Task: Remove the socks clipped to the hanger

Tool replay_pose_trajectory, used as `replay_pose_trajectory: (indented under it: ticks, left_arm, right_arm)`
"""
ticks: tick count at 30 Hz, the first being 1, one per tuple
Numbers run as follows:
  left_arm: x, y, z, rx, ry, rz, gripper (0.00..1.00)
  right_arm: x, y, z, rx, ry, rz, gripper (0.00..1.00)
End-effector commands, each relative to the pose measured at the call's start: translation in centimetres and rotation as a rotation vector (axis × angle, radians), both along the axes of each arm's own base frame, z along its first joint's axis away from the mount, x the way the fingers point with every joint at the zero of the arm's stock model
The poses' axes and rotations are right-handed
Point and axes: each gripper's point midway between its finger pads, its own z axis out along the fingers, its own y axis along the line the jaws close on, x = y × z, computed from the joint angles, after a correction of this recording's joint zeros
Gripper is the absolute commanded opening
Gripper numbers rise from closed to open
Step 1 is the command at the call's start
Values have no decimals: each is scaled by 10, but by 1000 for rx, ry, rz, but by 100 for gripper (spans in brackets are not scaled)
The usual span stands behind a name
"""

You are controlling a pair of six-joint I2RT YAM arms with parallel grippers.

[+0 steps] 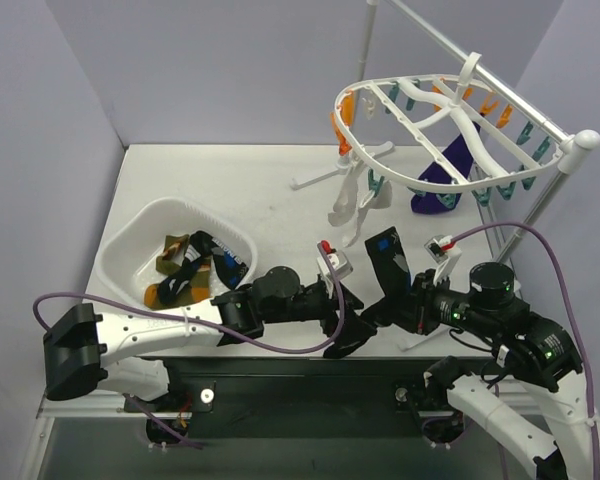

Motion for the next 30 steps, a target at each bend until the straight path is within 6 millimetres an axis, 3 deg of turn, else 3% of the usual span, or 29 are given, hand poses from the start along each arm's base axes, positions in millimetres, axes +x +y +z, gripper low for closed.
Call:
replay_pose_trajectory:
  ticks: [1, 3, 4, 5, 6, 7, 8, 10, 11, 14, 15, 17, 18, 20, 21, 22, 23, 25, 30]
  left_arm:
    - [-4, -15, 37, -132, 39, -39, 69]
    - [6, -15, 29, -80, 59, 17, 43]
    - [10, -13, 25, -60, 65, 32, 17]
    - [20, -9, 26, -50, 69, 83, 3]
    - [25, -2, 14, 0, 85, 118, 0]
    - [28, 7, 18, -1, 94, 151, 0]
    - [41, 19, 3, 35, 103, 224, 0]
    - [49, 36, -1, 38, 115, 279, 0]
    - [57, 50, 5, 17, 128, 319, 0]
    - [76, 87, -8, 60, 154, 433, 0]
    - [97, 106, -9, 77, 164, 502, 0]
    - [114, 137, -11, 120, 186, 582, 0]
    - [133, 158, -4, 103, 194, 644, 0]
    - [147, 190, 12, 84, 167, 719, 0]
    - [163, 215, 17, 79, 158, 803, 0]
    - [170, 231, 36, 66, 109, 853, 0]
    - [172, 247, 34, 102, 115, 900, 0]
    - [188, 281, 50, 110, 78, 1010, 0]
    - [200, 334, 52, 205, 83, 1202, 0]
  right_arm:
    - [-6, 9, 16, 76, -35, 46, 0]
    - [-6, 9, 13, 76, -31, 48, 8]
    - [-6, 9, 13, 75, -30, 47, 11]
    - [-5, 9, 12, 74, -33, 43, 22]
    - [-4, 8, 12, 72, -31, 36, 28]
    - [-4, 8, 12, 70, -34, 34, 34]
    - [-2, 6, 11, 64, -38, 18, 45]
    - [1, 4, 8, 55, -41, -4, 56]
    - [2, 3, 7, 51, -38, -10, 62]
    - [6, 2, 1, 35, -30, -28, 65]
    - [7, 2, -1, 30, -26, -30, 65]
    - [8, 1, -3, 24, -23, -35, 65]
    - [9, 1, -4, 21, -20, -36, 65]
    - [9, 1, -6, 18, -18, -39, 65]
    - [9, 1, -7, 15, -14, -39, 65]
    - [9, 1, -7, 15, -14, -41, 65]
    - [10, 1, -8, 13, -14, -42, 65]
    - [11, 1, -8, 11, -14, -44, 66]
    - [13, 2, -8, 3, -9, -45, 66]
